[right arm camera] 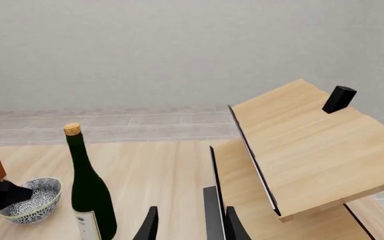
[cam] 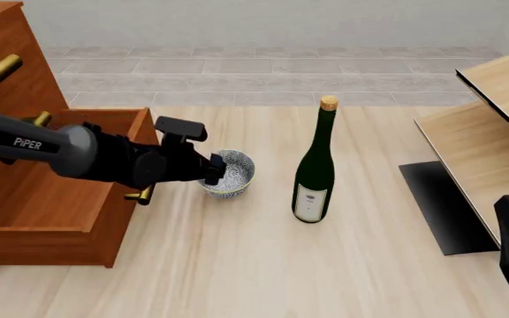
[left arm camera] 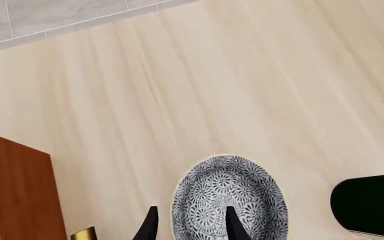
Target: Put the bowl on top of the cabinet.
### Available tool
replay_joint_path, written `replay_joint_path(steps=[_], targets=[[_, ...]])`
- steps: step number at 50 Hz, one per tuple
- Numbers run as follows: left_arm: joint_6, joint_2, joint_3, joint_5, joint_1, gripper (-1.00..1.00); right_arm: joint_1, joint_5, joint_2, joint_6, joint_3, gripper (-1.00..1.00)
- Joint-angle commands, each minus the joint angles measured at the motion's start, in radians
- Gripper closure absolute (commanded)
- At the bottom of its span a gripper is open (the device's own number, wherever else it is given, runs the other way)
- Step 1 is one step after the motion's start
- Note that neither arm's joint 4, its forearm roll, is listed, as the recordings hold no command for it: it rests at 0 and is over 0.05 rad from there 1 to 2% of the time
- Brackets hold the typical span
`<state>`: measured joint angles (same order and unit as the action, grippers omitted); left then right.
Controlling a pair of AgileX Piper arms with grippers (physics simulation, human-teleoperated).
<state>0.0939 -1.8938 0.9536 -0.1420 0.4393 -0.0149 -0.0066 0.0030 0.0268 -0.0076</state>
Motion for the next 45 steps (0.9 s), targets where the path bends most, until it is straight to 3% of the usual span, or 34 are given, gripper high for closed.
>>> replay_joint_path(steps=[1,32,33,45], targets=[[0.001,-0.016,-0.001,-0.008,0.004,-1.00,-0.001,-0.001,0.000,0.002,0.000,-1.00],[0.018,-0.056,-0.002,-0.032,0.021,-1.00,-0.002,-0.002,0.000,0.006,0.002,-1.00],[0.022,-0.051,-0.004,-0.032,0.024,1.00,-0.002,-0.003,0.001,0.006,0.003,-1.00],[0.036,-0.020,0.001,-0.032,0.019,1.00,-0.001,-0.001,0.001,0.004,0.001,-1.00]])
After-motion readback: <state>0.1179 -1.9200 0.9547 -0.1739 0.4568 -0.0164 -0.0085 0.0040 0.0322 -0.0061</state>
